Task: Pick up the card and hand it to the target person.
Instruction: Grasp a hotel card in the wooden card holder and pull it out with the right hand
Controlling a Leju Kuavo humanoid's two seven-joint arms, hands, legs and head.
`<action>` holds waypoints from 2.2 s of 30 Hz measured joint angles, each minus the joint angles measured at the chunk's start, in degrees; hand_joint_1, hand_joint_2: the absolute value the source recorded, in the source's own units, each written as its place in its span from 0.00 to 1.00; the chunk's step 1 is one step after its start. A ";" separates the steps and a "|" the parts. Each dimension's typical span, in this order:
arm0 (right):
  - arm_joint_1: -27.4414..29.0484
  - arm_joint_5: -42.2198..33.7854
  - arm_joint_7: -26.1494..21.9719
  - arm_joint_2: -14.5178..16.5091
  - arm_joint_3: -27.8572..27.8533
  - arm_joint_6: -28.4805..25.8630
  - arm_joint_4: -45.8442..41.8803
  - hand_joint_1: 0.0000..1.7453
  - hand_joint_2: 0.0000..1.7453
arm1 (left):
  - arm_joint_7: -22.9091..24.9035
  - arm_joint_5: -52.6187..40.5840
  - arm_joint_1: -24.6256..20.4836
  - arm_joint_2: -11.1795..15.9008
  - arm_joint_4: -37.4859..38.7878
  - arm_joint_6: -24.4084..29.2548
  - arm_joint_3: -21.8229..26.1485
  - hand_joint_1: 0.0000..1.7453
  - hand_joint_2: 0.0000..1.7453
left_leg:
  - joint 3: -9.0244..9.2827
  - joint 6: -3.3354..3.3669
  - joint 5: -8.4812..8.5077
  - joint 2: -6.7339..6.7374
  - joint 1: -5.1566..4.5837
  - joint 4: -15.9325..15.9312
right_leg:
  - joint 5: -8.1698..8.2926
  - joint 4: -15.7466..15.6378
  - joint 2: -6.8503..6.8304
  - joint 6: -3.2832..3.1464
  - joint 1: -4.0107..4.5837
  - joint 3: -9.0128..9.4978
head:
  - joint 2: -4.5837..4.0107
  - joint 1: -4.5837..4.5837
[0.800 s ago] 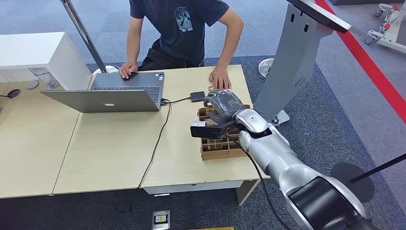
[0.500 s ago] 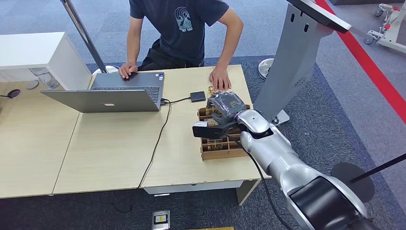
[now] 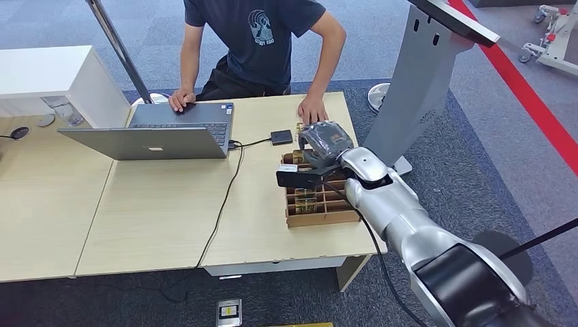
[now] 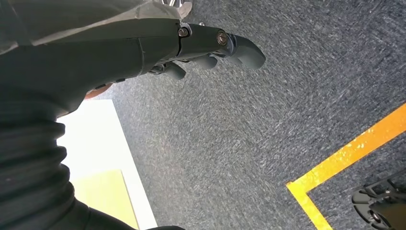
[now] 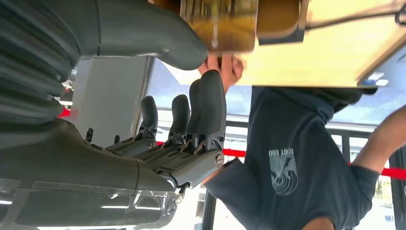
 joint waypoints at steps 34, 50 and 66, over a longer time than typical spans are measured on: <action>-0.78 4.31 2.40 0.81 0.27 3.14 1.42 0.43 1.00 | 0.39 -1.03 -0.57 -0.56 0.00 -0.37 0.00 0.00 1.00 | 0.00 0.00 0.00 0.00 0.00 0.00 | 0.00 0.00 0.00 0.00 0.00 0.00 | 0.00 0.00; -0.80 5.63 4.34 0.68 0.29 4.62 2.21 0.46 1.00 | 0.48 -1.86 -0.57 -0.90 0.00 -0.55 0.00 0.00 1.00 | 0.00 0.00 0.00 0.00 0.00 0.00 | 0.00 0.00 0.00 0.00 0.00 0.00 | 0.00 -0.01; -0.64 5.72 4.47 0.55 0.32 4.70 2.79 0.54 1.00 | 0.48 -2.40 -0.64 -0.94 0.00 -0.61 0.00 0.00 1.00 | 0.01 0.00 0.00 0.01 0.00 0.00 | 0.00 0.00 0.00 0.00 0.00 0.00 | 0.00 -0.01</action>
